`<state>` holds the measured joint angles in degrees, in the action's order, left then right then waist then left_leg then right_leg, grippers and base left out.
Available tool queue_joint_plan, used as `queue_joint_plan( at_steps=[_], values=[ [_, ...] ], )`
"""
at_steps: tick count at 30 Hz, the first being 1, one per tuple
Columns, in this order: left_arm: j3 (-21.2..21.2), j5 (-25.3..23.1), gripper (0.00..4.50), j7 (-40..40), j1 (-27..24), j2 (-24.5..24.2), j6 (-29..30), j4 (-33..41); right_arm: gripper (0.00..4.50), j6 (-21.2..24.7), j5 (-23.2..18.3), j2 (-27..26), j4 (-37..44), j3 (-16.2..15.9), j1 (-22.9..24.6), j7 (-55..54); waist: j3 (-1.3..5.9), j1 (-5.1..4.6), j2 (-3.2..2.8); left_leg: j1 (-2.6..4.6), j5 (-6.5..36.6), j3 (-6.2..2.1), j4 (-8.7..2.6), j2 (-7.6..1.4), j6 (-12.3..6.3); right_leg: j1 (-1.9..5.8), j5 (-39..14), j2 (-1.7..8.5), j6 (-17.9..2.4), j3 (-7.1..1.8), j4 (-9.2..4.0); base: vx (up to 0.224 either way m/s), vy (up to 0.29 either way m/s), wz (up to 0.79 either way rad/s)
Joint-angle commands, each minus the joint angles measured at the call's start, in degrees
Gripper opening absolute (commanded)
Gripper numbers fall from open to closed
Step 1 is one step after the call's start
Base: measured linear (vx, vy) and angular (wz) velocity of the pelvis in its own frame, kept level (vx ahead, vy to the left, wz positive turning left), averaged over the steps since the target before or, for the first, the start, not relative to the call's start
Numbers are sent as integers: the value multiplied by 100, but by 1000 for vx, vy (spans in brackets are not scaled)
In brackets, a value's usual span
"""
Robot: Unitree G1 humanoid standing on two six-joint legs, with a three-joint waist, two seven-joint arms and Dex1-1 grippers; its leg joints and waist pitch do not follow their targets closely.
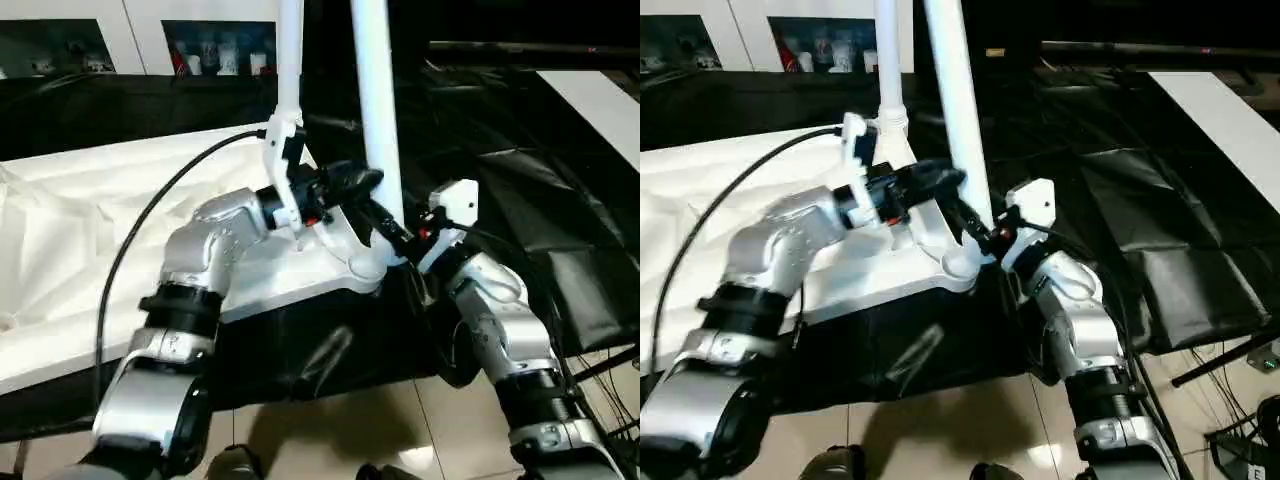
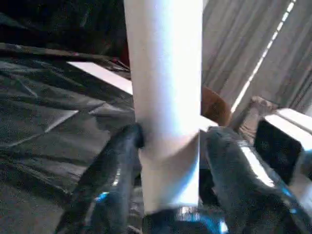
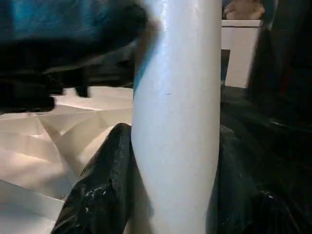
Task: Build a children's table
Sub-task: Insert table leg to table base
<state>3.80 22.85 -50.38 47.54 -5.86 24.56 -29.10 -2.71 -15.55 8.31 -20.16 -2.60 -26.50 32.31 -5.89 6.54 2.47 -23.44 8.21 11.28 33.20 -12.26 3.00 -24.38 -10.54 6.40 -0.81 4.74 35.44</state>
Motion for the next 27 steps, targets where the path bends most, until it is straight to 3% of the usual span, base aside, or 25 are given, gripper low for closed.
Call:
queue_joint_plan(
  at_steps=[1, 3, 4, 7, 9, 10, 14, 18, 21, 22, 27],
  values=[
    [44, 70, 265, 150, 99, 68, 51, -25, 184, -12, 96, -4, 170, 24, -8, -187, 633, 31, -59, 191, 455, -23, -245, -69, -553, 429, 462, 184, -1551, -223, -238, 0, 0, 0],
    [154, 210, 286, 202, 81, 114, 68, 31, 184, -5, 143, 50, 210, -9, 8, -154, 574, 28, -103, 241, 1181, -26, -310, -95, -132, 409, -499, 184, -1371, -228, -333, 0, 0, 0],
    [252, 330, 297, 237, 105, 145, 120, 41, 184, 52, 169, 70, 251, -52, 41, -119, 562, 23, -97, 264, 1493, -32, -335, -95, 51, 398, -881, 181, -1259, -238, -374, -51, 10, 1],
    [422, 490, 326, 315, 178, 208, 107, 37, 184, 162, 198, 92, 308, -111, 96, -75, 563, 20, -79, 264, 1771, -61, -365, -82, 219, 388, -1184, 165, -1081, -270, -397, -53, 13, 2],
    [509, 574, 331, 335, 222, 243, 97, 33, 184, 224, 216, 101, 331, -139, 122, -51, 569, 19, -79, 270, 1844, -62, -366, -77, 231, 367, -1223, 165, -1048, -280, -412, 0, 0, 0],
    [639, 853, 310, 229, 271, 304, 310, 122, 184, 303, 309, 136, 270, -252, 145, 24, 569, 21, -55, 251, 1831, -62, -362, -66, 212, 373, -1212, 166, -1046, -284, -409, 0, 0, 0],
    [663, 1072, 297, 163, 265, 341, 660, 276, 184, 307, 435, 144, 177, -361, 145, 53, 586, 27, -50, 209, 1612, -66, -349, -50, 139, 396, -1036, 172, -1052, -288, -387, 0, 0, 0],
    [617, 908, 254, 492, 310, 322, 721, 129, 184, 327, 432, 71, 174, -360, 74, 25, 610, 40, -48, 220, 1329, -55, -311, -46, 9, 393, -599, 160, -1157, -293, -347, 0, 0, 0],
    [694, 893, 227, 684, 357, 313, 734, 18, 184, 351, 427, 60, 179, -364, 43, 16, 642, 47, -43, 189, 930, -53, -273, -30, -121, 420, -68, 146, -1258, -283, -280, 0, 0, 0],
    [712, 906, 213, 722, 368, 299, 791, 27, 184, 358, 417, 59, 180, -354, 24, 24, 643, 52, -66, 190, 886, -54, -266, -28, -151, 420, 16, 146, -1292, -280, -272, 0, 0, 0],
    [719, 959, 187, 717, 393, 269, 963, 142, 184, 384, 366, 58, 165, -323, -37, 104, 623, 49, -80, 197, 1111, -61, -285, -34, -91, 425, -323, 155, -1271, -276, -306, 0, 0, 0]
  ],
)
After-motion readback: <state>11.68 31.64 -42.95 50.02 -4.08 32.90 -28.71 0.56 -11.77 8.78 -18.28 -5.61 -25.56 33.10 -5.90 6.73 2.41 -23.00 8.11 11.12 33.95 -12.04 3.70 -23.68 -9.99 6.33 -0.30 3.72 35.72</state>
